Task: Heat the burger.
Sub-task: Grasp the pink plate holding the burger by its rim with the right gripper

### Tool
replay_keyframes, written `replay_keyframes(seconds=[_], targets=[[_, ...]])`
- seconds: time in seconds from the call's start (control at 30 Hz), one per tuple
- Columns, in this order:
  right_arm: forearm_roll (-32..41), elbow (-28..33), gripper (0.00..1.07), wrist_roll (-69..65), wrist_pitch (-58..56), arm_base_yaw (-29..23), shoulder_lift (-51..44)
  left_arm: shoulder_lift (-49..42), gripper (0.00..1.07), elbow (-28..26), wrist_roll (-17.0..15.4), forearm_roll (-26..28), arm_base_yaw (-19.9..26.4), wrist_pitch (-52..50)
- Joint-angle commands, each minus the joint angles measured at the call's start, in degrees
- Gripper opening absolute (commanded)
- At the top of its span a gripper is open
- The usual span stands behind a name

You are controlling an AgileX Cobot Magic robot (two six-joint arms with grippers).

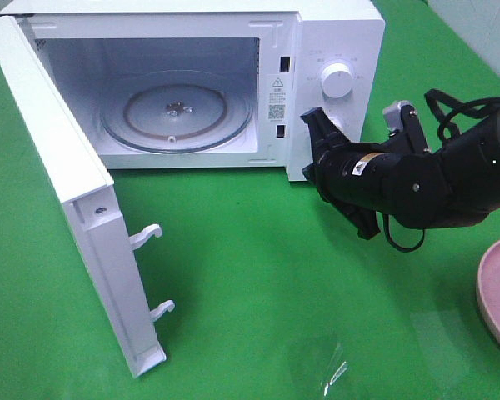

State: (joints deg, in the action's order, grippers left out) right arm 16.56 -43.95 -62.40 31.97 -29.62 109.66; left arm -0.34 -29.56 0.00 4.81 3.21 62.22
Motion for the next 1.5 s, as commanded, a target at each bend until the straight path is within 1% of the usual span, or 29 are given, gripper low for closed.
replay_keyframes(seconds=[0.03,0.07,0.1,0.23,0.27,0.33,0.37,0.4,0.43,0.63,0.77,0.8,0.83,0.9,1.0,1.03,1.07,1.1,1.13,1.17,1.2,1.23,1.27,1.3,1.33,1.4,1.43,1.47,1.5], targets=[[-1.8,0.1,0.03,5.4,-4.8,0.1,-2.6,-0.9,1.0,-0.1,0.0,0.3,0.2,-0.9],[-1.8,0.1,0.03,9.6,-8.1,0.2,-4.2,-0.9,1.0,-0.1,0.0,0.3,0.2,-0.9],[-1.8,0.1,0.03,9.6,-8.1,0.2,-4.2,-0.9,1.0,-0.1,0.0,0.3,0.2,-0.9],[-1.8,0.1,0.04,16.8,-13.7,0.2,-7.4,-0.9,1.0,-0.1,0.0,0.3,0.2,-0.9],[-1.8,0.1,0.05,21.5,-16.8,0.2,-9.2,-0.9,1.0,-0.1,0.0,0.3,0.2,-0.9],[-1.8,0.1,0.05,23.6,-18.4,0.2,-10.0,-0.9,1.0,-0.1,0.0,0.3,0.2,-0.9],[-1.8,0.1,0.06,27.4,-21.8,0.2,-11.7,-0.9,1.0,-0.1,0.0,0.3,0.2,-0.9],[-1.8,0.1,0.06,27.4,-21.8,0.2,-11.7,-0.9,1.0,-0.1,0.0,0.3,0.2,-0.9],[-1.8,0.1,0.06,30.5,-24.6,0.2,-13.2,-0.9,1.0,-0.1,0.0,0.3,0.2,-0.9],[-1.8,0.0,0.08,38.3,-32.0,0.3,-16.8,-0.9,1.0,-0.1,0.0,0.3,0.2,-0.9],[-1.8,0.0,0.09,42.0,-36.3,1.4,-18.6,-0.9,1.0,-0.1,0.0,0.3,0.2,-0.9],[-2.4,-0.2,0.1,44.3,-40.0,2.6,-19.6,-0.9,1.0,-0.1,0.0,0.3,0.2,-0.9],[-2.4,-0.2,0.1,44.3,-40.0,2.6,-19.6,-0.9,1.0,-0.1,0.0,0.3,0.2,-0.9],[-6.3,-1.9,0.14,46.5,-48.6,4.9,-21.0,-0.9,1.0,-0.1,0.0,0.3,0.2,-0.9],[-7.3,-2.5,0.16,46.9,-50.8,5.5,-21.3,-0.9,1.0,-0.1,0.0,0.3,0.2,-0.9],[-9.5,-3.6,0.19,47.2,-54.0,6.5,-22.1,-0.9,1.0,-0.1,0.0,0.3,0.2,-0.9],[-9.5,-3.6,0.19,47.2,-54.0,6.5,-22.1,-0.9,1.0,-0.1,0.0,0.3,0.2,-0.9],[-12.4,-5.1,0.27,48.5,-58.2,7.7,-22.9,-0.9,1.0,-0.1,0.0,0.3,0.2,-0.9],[-12.4,-5.1,0.27,48.5,-58.2,7.7,-22.9,-0.9,1.0,-0.1,0.0,0.3,0.2,-0.9],[-14.3,-6.1,0.34,49.3,-60.8,8.4,-23.2,-0.9,1.0,-0.1,0.0,0.3,0.2,-0.9],[-14.3,-6.1,0.34,49.3,-60.8,8.4,-23.2,-0.9,1.0,-0.1,0.0,0.3,0.2,-0.9],[-16.8,-7.1,0.45,50.2,-64.3,9.4,-23.6,-0.9,1.0,-0.1,0.0,0.3,0.2,-0.9],[-16.8,-7.1,0.45,50.2,-64.3,9.4,-23.6,-0.9,1.0,-0.1,0.0,0.3,0.2,-0.9],[-18.7,-7.8,0.57,51.2,-67.0,10.4,-23.9,-0.9,1.0,-0.1,0.0,0.3,0.2,-0.9],[-18.7,-7.8,0.57,51.2,-67.0,10.4,-23.9,-0.9,1.0,-0.1,0.0,0.3,0.2,-0.9],[-20.1,-8.0,0.79,54.1,-70.9,12.7,-24.2,-0.9,1.0,-0.1,0.0,0.3,0.2,-0.9],[-20.1,-8.0,0.79,54.1,-70.9,12.7,-24.2,-0.9,1.0,-0.1,0.0,0.3,0.2,-0.9],[-20.2,-8.0,0.87,55.2,-73.1,14.2,-24.2,-0.9,1.0,-0.1,0.0,0.3,0.2,-0.9],[-20.2,-8.0,0.87,55.2,-73.1,14.2,-24.2,-0.9,1.0,-0.1,0.0,0.3,0.2,-0.9]])
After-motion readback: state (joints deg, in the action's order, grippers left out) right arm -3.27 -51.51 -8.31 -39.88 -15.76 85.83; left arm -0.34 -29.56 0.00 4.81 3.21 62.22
